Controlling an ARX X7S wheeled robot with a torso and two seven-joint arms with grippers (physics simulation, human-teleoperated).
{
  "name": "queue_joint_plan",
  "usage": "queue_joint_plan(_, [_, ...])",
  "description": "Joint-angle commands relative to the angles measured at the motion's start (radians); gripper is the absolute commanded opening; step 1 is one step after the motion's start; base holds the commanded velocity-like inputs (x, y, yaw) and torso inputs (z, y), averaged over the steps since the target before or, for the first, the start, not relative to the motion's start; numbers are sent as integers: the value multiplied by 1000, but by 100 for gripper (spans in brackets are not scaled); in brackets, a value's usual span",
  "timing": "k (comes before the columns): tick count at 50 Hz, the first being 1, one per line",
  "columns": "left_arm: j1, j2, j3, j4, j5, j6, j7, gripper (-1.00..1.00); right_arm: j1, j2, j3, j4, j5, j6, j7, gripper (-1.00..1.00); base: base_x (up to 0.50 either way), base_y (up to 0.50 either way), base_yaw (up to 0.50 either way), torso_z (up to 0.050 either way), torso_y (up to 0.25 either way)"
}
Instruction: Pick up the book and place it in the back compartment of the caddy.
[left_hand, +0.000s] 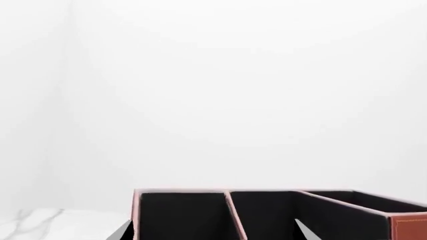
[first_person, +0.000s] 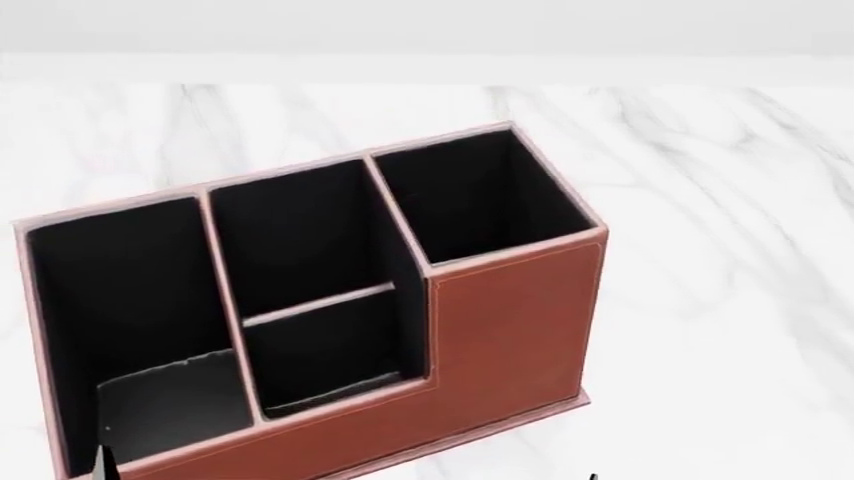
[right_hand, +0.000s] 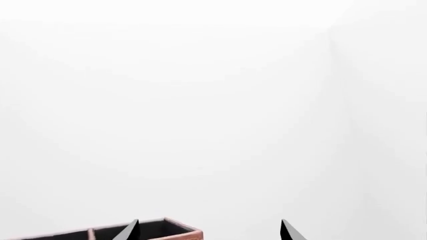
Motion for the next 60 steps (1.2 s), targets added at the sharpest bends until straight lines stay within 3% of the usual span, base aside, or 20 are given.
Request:
queue_joint_plan(1, [2, -5, 3, 7, 0, -2, -5, 100, -1, 3, -4, -1, 10, -11, 6, 100, 0, 434, 0, 0, 0])
queue_joint_plan(23, [-10, -24, 21, 3, -7, -34, 6, 100, 1, 17, -13, 1, 43, -20, 8, 100, 0, 6, 0, 0, 0])
queue_joint_plan(28, [-12, -39, 21, 41, -3, -90, 4, 100, -7, 22, -12, -6, 44, -29, 10, 100, 0, 0, 0, 0, 0])
queue_joint_plan(33, [-42, -92, 67, 76, -48, -199, 84, 100, -10, 25, -13, -9, 46, -34, 11, 100, 0, 0, 0, 0, 0])
queue_joint_plan(42, [-93, -155, 113, 150, 5, -398, 136, 100, -8, 30, -15, -7, 53, -37, 13, 100, 0, 0, 0, 0, 0])
queue_joint_plan(54, [-156, -190, 132, 135, 5, -489, 187, 100, -12, 35, -17, -13, 54, -38, 17, 100, 0, 0, 0, 0, 0])
queue_joint_plan(60, [-211, -223, 153, 126, -39, -549, 270, 100, -11, 38, -18, -14, 58, -37, 19, 100, 0, 0, 0, 0, 0])
